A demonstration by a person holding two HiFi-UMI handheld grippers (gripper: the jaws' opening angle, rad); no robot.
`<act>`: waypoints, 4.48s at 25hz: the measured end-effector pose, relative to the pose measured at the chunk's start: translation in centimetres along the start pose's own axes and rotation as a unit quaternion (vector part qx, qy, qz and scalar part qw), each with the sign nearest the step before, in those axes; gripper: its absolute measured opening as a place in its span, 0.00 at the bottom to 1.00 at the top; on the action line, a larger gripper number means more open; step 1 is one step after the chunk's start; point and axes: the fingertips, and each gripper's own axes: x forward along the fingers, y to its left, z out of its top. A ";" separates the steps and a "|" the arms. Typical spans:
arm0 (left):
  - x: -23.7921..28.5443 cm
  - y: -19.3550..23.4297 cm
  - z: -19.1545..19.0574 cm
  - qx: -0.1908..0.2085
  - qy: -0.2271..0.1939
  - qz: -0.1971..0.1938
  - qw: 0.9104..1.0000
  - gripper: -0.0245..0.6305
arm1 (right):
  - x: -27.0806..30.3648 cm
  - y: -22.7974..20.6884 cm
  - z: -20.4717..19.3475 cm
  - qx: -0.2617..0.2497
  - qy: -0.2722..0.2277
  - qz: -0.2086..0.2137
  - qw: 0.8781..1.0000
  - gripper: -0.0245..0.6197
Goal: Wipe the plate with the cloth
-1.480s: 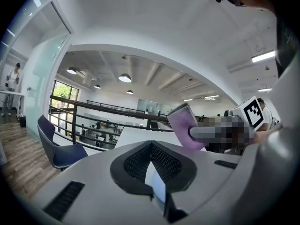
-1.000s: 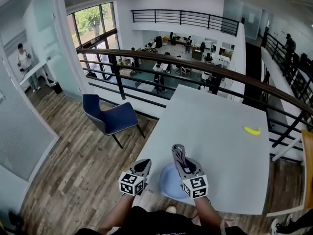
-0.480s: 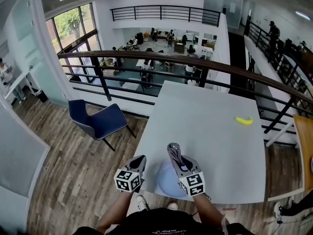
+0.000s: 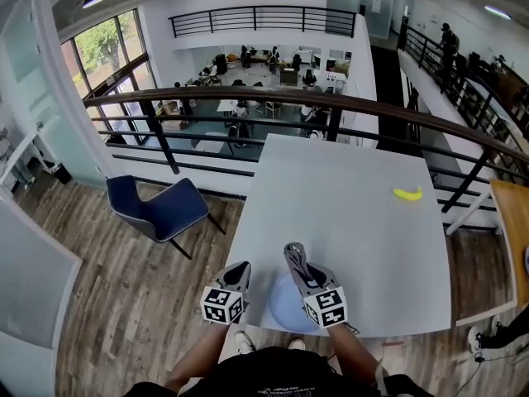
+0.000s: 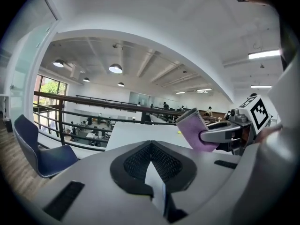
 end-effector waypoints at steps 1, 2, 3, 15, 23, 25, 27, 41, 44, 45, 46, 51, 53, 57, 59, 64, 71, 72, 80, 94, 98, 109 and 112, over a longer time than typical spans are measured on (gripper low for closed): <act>0.5 -0.2 -0.1 0.005 0.003 -0.003 1.000 0.06 | 0.1 0.0 -0.1 0.003 -0.001 0.003 1.000 0.22; 0.9 -0.4 -0.3 0.008 0.005 -0.008 1.000 0.06 | 0.1 0.0 -0.3 0.005 -0.001 0.006 1.000 0.22; 1.3 -0.6 -0.5 0.010 0.008 -0.013 1.000 0.06 | 0.1 0.1 -0.6 0.007 0.000 0.007 1.000 0.22; 4.3 -2.7 -4.7 -0.005 0.050 -0.066 0.997 0.06 | 0.2 0.3 -6.3 0.041 0.074 -0.003 0.996 0.22; 5.0 -2.7 -9.0 -0.022 0.093 -0.078 0.992 0.06 | -0.2 0.4 -11.9 0.075 0.139 -0.012 0.987 0.22; 5.1 -2.5 -9.8 -0.024 0.101 -0.078 0.992 0.06 | 0.3 0.7 -12.8 0.075 0.149 -0.008 0.986 0.22; 5.1 -2.5 -10.6 -0.026 0.110 -0.079 0.990 0.06 | 0.8 1.2 -13.8 0.070 0.163 -0.003 0.984 0.22; 4.5 -0.1 -12.4 -0.043 0.141 -0.062 0.987 0.06 | 4.3 4.6 -17.7 0.058 0.239 0.058 0.968 0.22; 4.1 -0.2 -12.7 -0.043 0.144 -0.065 0.986 0.06 | 4.6 4.7 -18.1 0.055 0.245 0.062 0.966 0.22; 4.0 -0.2 -12.9 -0.043 0.145 -0.066 0.986 0.06 | 4.6 4.7 -18.2 0.057 0.245 0.062 0.966 0.22; 4.0 -0.4 -13.1 -0.043 0.146 -0.067 0.986 0.06 | 4.6 4.6 -18.3 0.058 0.244 0.061 0.966 0.22; 3.8 -0.9 -14.2 -0.046 0.154 -0.073 0.984 0.06 | 4.7 3.4 -18.7 0.070 0.246 0.042 0.966 0.22; 3.8 -1.0 -14.2 -0.044 0.155 -0.076 0.984 0.06 | 4.7 2.9 -18.7 0.077 0.245 0.031 0.966 0.22; 3.8 -1.3 -14.1 -0.042 0.155 -0.077 0.984 0.06 | 4.3 1.6 -18.7 0.097 0.241 0.017 0.966 0.22; 3.8 -1.4 -14.1 -0.039 0.158 -0.076 0.984 0.06 | 4.0 0.6 -18.9 0.113 0.242 0.003 0.964 0.22; 4.0 -1.1 -13.6 -0.030 0.160 -0.074 0.984 0.06 | 2.9 -2.6 -19.4 0.127 0.257 -0.048 0.957 0.23; 4.5 -1.7 -13.0 -0.021 0.157 -0.082 0.984 0.06 | 1.3 -5.0 -20.1 0.141 0.278 -0.091 0.946 0.23; 4.5 -1.8 -13.0 -0.020 0.157 -0.083 0.984 0.06 | 1.1 -5.2 -20.2 0.143 0.280 -0.096 0.944 0.23; 4.7 -2.1 -12.6 -0.015 0.156 -0.086 0.984 0.06 | -0.3 -6.1 -20.6 0.144 0.292 -0.122 0.938 0.23; 3.7 -1.7 -12.0 -0.020 0.152 -0.070 0.986 0.06 | 0.5 -2.3 -18.9 0.137 0.258 -0.068 0.954 0.22; 3.2 -0.8 -12.3 -0.025 0.155 -0.066 0.985 0.06 | 2.3 0.2 -18.4 0.129 0.259 -0.034 0.957 0.23; 0.8 0.1 -13.9 -0.036 0.170 -0.049 0.984 0.06 | 4.2 6.4 -18.3 0.098 0.276 0.038 0.955 0.22; 0.5 0.4 -14.3 -0.035 0.175 -0.048 0.983 0.06 | 4.1 6.8 -18.8 0.097 0.287 0.044 0.952 0.22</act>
